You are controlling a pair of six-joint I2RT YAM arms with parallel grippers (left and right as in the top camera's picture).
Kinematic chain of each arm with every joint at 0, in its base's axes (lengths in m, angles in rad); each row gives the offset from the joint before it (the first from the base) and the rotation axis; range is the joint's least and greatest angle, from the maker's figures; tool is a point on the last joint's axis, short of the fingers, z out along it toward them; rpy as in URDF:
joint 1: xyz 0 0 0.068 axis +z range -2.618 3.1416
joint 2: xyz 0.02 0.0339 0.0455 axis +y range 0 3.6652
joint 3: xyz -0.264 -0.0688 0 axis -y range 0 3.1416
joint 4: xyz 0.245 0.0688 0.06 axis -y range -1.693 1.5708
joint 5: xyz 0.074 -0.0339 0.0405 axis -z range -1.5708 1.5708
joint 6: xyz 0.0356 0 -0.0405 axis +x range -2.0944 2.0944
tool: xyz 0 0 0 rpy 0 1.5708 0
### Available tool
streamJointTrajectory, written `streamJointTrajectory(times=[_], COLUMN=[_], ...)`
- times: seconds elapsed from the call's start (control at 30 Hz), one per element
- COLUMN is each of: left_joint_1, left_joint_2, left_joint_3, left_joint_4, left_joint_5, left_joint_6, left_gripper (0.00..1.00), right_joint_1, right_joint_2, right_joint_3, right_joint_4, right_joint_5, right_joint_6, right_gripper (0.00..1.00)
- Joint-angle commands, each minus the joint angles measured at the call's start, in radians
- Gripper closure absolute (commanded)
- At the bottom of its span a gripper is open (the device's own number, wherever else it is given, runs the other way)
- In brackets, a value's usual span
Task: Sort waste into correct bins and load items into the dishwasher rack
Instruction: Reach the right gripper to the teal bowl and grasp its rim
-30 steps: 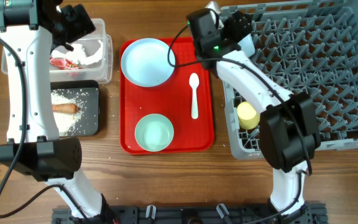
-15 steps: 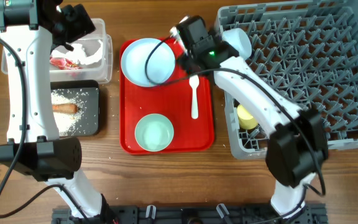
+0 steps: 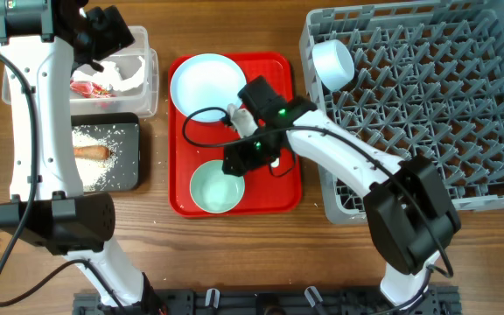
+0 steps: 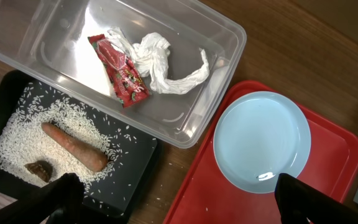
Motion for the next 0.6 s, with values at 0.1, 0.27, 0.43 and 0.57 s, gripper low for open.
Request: streamJointTrajectory(times=[0.1,0.27,0.43,0.57], left_joint_1=[0.001,0.001,0.001,0.001], left_joint_2=[0.009,0.009,0.009,0.009], left_joint_3=[0.0,0.0,0.0,0.0], left_joint_4=[0.002,0.002,0.002,0.002], left_joint_5=[-0.013,-0.014,-0.014,-0.013], left_joint_6=[-0.013,-0.013,-0.013,-0.013], left_gripper=[0.0,0.0,0.0,0.0], right_joint_1=[0.063,0.035,0.033,0.027], right_joint_2=[0.052,0.089,0.091,0.091], right_joint_3=[0.0,0.012,0.031,0.092], right_joint_4=[0.001,-0.019,-0.018,-0.003], right_joint_5=[0.096,0.094,0.079,0.146], right_joint_6=[0.16,0.208,0.178,0.179], right_gripper=[0.5,0.51,0.51,0.51])
